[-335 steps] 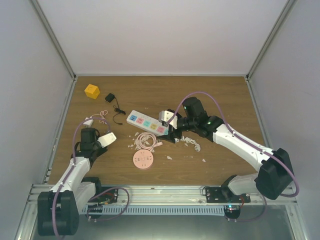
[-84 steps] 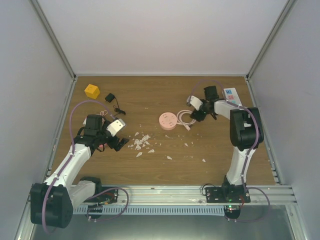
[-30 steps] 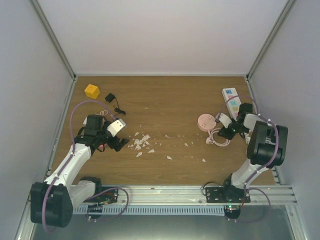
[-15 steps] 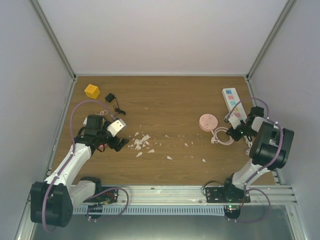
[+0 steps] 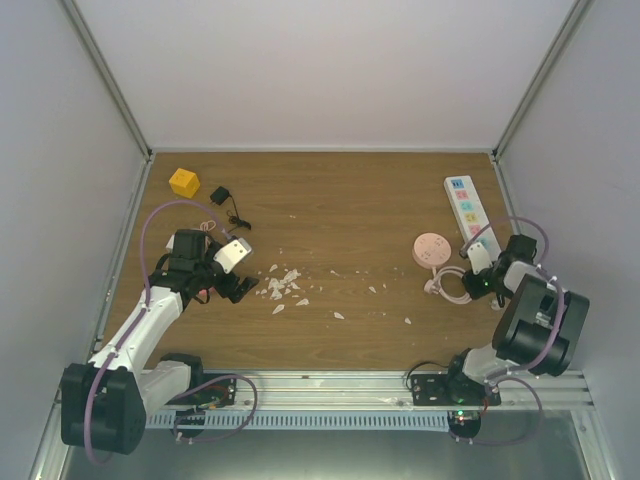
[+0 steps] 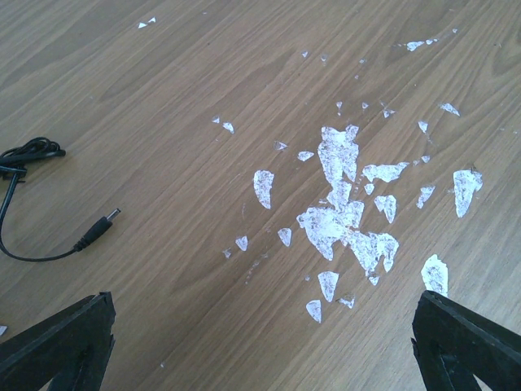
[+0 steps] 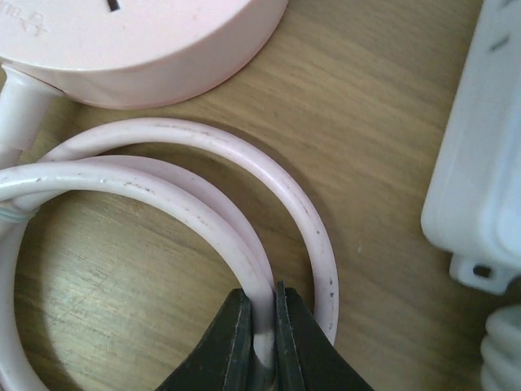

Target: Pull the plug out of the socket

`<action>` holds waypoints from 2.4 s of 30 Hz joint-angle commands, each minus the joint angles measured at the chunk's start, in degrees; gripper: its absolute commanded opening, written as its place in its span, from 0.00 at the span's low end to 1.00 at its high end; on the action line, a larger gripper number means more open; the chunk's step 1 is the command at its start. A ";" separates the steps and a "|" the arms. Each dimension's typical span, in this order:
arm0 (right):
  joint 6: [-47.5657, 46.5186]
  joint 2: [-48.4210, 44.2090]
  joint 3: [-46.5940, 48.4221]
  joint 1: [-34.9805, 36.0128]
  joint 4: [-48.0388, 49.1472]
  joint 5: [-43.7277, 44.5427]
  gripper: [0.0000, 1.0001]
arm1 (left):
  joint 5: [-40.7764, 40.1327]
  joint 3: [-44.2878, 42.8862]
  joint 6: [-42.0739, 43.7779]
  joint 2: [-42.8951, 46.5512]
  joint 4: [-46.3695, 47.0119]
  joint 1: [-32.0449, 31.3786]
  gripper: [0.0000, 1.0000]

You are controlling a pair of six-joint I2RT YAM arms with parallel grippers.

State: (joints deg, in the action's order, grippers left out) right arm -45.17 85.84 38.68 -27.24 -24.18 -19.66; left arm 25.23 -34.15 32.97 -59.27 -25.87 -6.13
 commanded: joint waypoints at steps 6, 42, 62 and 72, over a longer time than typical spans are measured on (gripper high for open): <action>9.99 1.36 -0.57 -0.81 2.23 3.20 0.01 | 0.55 0.66 -0.31 0.51 2.59 -0.33 0.99; 17.87 -6.83 28.47 15.02 -11.82 -19.91 1.00 | 13.46 -15.55 -4.70 -4.17 -4.64 5.73 0.99; 24.33 -3.13 14.83 37.26 4.04 -17.52 1.00 | 18.79 -11.91 -13.14 -9.10 2.53 19.22 0.99; 24.86 -2.84 14.86 37.95 5.01 -18.09 1.00 | 13.00 -10.15 -16.45 -9.61 5.25 19.49 0.99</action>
State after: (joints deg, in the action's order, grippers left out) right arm -20.71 83.00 53.23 9.93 -20.95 -37.45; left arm 40.34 -44.66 18.33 -69.36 -24.82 12.93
